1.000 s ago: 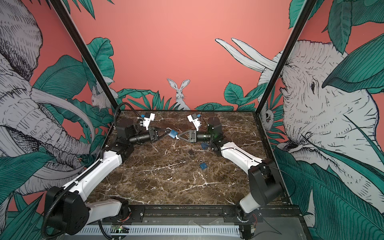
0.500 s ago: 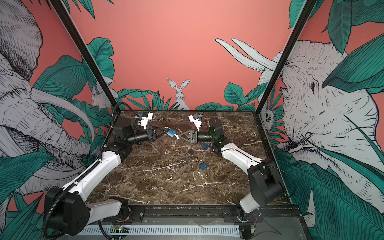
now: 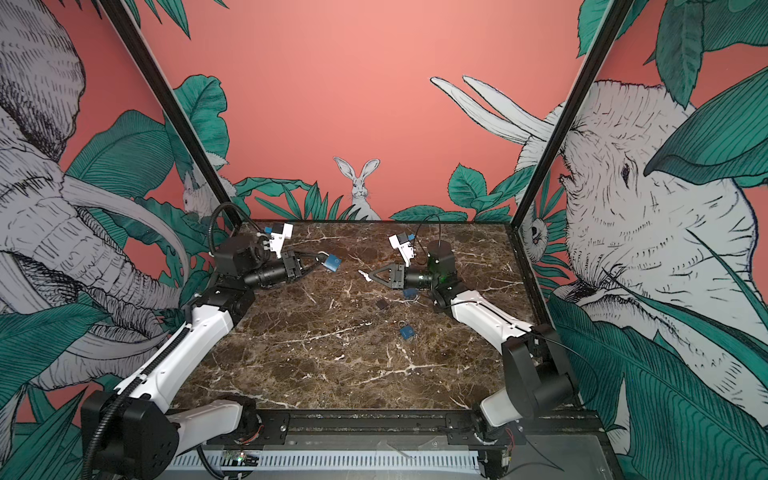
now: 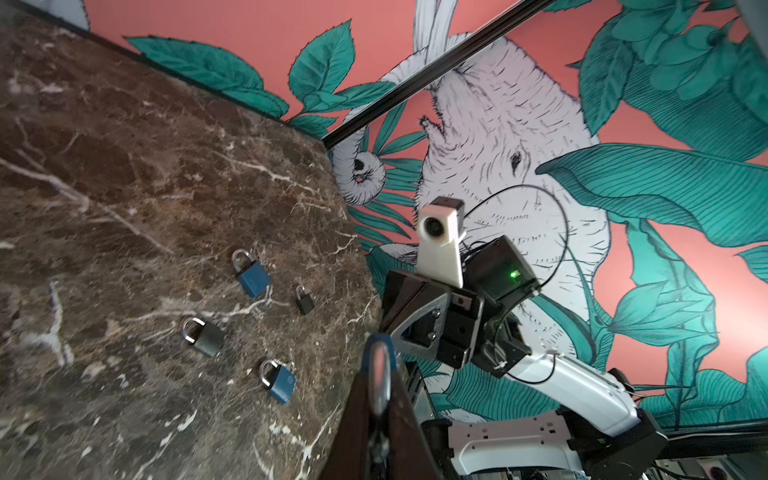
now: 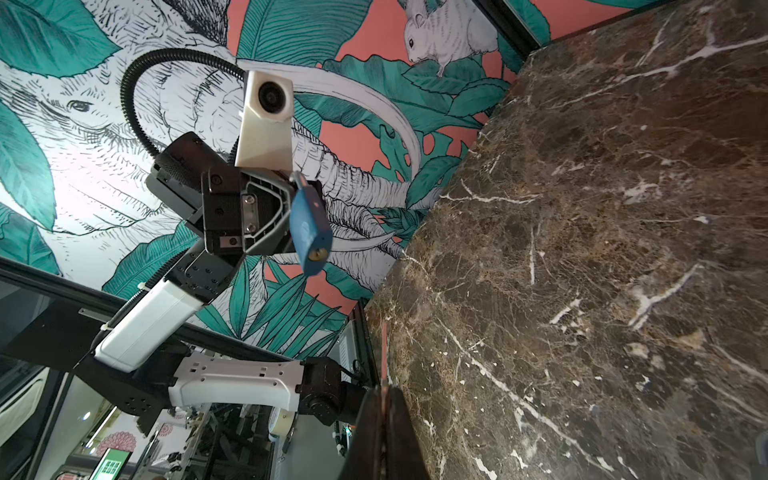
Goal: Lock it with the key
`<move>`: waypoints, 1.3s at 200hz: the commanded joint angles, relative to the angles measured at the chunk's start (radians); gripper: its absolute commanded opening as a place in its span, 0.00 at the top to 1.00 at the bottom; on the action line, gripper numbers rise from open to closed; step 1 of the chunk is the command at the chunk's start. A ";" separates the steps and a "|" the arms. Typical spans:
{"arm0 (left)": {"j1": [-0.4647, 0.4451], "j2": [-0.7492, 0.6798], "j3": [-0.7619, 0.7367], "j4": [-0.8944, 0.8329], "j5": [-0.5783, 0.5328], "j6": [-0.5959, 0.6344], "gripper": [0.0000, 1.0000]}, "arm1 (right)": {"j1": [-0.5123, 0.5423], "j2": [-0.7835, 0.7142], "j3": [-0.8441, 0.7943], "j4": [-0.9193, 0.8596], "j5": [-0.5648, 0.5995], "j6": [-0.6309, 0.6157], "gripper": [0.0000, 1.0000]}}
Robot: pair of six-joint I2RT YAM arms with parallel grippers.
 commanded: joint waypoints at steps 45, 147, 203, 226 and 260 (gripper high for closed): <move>-0.098 0.034 -0.031 -0.414 -0.053 0.326 1.00 | -0.012 -0.148 0.028 -0.340 0.204 -0.241 1.00; -0.235 0.145 -0.201 -0.356 -0.245 0.301 1.00 | -0.012 -0.257 -0.040 -0.432 0.284 -0.279 1.00; -0.258 0.203 -0.265 -0.293 -0.327 0.269 1.00 | 0.022 -0.251 -0.088 -0.409 0.324 -0.271 1.00; -0.260 0.227 -0.289 -0.251 -0.320 0.247 1.00 | 0.043 -0.241 -0.085 -0.420 0.341 -0.279 1.00; -0.266 0.248 -0.297 -0.230 -0.324 0.243 1.00 | 0.075 -0.223 -0.079 -0.420 0.359 -0.281 1.00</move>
